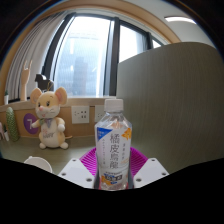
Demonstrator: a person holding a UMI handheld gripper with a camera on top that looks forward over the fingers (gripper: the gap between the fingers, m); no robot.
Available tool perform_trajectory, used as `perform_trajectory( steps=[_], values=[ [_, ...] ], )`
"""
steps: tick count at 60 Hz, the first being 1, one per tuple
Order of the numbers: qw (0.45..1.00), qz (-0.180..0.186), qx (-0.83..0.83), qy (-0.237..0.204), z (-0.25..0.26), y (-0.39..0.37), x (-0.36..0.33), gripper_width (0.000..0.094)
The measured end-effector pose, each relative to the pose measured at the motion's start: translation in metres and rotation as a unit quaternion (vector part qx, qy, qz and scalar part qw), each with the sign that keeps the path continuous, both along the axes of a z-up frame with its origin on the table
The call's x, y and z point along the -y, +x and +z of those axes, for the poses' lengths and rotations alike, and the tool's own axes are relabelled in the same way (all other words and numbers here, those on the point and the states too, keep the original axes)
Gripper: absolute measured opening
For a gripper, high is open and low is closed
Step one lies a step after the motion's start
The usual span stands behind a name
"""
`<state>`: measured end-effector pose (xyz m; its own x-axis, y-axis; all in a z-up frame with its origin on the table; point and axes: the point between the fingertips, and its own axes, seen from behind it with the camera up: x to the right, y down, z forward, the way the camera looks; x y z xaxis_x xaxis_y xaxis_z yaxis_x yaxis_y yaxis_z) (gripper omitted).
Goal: Pour water
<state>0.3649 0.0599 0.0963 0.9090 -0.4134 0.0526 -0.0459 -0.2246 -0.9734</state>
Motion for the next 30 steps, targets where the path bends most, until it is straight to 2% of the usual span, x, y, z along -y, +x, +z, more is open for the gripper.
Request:
perform_trajectory(
  steps=[1, 3, 12, 15, 25, 30],
  values=[
    [1.0, 0.0, -0.002, -0.001, -0.004, -0.001, 0.004, 0.0393],
    [1.0, -0.002, 0.004, 0.024, 0.003, 0.0, 0.005, 0.0396],
    [0.999, -0.008, -0.012, 0.05, 0.001, 0.0, 0.012, 0.0396],
    [0.998, -0.007, -0.012, 0.058, 0.001, 0.001, 0.012, 0.0423],
    [0.999, -0.002, -0.021, 0.038, -0.003, -0.001, 0.014, 0.0563],
    [1.0, 0.006, -0.023, 0.016, -0.01, -0.004, 0.022, 0.0684]
  ],
)
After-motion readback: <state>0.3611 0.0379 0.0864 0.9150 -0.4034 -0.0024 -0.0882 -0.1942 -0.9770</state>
